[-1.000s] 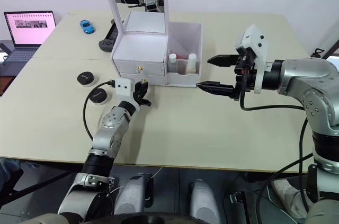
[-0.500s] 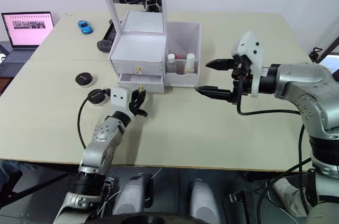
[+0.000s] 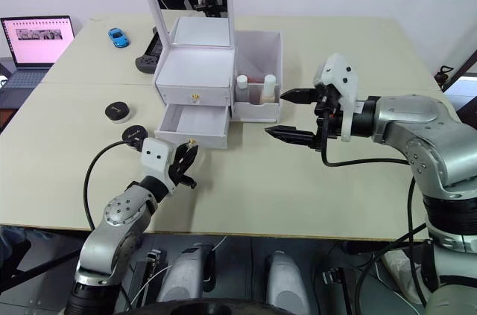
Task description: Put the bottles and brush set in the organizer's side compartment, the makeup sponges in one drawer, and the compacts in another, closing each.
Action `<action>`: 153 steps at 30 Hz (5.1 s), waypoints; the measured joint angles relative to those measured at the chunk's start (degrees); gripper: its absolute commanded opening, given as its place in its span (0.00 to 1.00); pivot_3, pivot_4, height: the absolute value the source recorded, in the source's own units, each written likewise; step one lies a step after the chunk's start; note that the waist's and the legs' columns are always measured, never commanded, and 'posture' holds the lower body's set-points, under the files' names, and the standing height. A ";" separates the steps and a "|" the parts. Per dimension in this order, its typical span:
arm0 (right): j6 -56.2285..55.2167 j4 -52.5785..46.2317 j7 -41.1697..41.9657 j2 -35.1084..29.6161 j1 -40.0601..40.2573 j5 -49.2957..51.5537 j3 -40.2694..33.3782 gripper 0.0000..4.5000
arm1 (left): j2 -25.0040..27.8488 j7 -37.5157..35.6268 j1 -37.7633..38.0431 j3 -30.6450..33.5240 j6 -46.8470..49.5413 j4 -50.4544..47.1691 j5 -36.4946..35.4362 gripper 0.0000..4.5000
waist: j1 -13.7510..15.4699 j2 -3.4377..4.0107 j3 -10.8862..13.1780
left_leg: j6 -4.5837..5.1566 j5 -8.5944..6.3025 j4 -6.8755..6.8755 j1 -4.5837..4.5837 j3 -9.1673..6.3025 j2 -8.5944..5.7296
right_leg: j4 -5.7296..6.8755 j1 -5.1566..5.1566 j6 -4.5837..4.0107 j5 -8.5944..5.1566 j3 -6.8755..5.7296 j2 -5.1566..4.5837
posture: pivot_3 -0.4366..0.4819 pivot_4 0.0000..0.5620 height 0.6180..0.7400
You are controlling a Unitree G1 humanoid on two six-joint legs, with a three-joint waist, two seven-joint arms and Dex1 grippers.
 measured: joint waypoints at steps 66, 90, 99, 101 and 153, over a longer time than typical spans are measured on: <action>-21.74 28.88 18.44 -1.27 3.27 -9.11 -3.78 1.00 | 36.22 -40.21 14.31 50.68 -17.90 32.04 -22.96 1.00 | -2.41 0.10 0.03 | -0.01 -0.03 -0.17 0.03 0.25 0.09 | 0.01 -0.16 -0.19 -0.11 0.01 -0.12 | 0.48 0.27 1.00; -4.84 10.33 15.46 -0.02 -19.45 -6.52 7.23 1.00 | 21.79 -9.62 -4.73 22.47 5.78 16.27 -16.67 1.00 | -2.54 0.03 -0.01 | 0.00 -0.02 -0.12 0.00 0.15 0.05 | 0.12 -0.13 0.00 0.00 0.01 -0.05 | 0.48 0.27 1.00; -2.78 8.41 12.27 -0.26 -19.48 -5.96 5.22 1.00 | 21.11 -7.97 -12.81 19.42 5.29 26.48 -12.48 0.94 | -2.57 0.03 -0.01 | 0.00 -0.02 -0.12 0.00 0.15 0.05 | 0.12 -0.13 0.01 0.01 0.01 -0.03 | 0.48 0.27 1.00; -2.65 8.17 11.71 -0.27 -19.47 -6.03 5.20 1.00 | 20.98 -8.12 -13.59 18.99 5.11 27.15 -12.30 0.82 | -2.57 0.03 -0.01 | 0.00 -0.02 -0.11 0.00 0.16 0.05 | 0.12 -0.13 0.01 0.01 0.01 -0.03 | 0.48 0.27 1.00; -0.69 6.13 7.94 -0.99 -19.55 -5.93 4.66 1.00 | 27.21 -19.51 -24.93 6.86 17.90 13.53 -19.97 0.99 | -2.56 0.00 0.02 | 0.01 -0.01 -0.08 0.00 0.12 0.04 | 0.13 -0.11 0.01 0.01 0.02 -0.01 | 0.48 0.27 1.00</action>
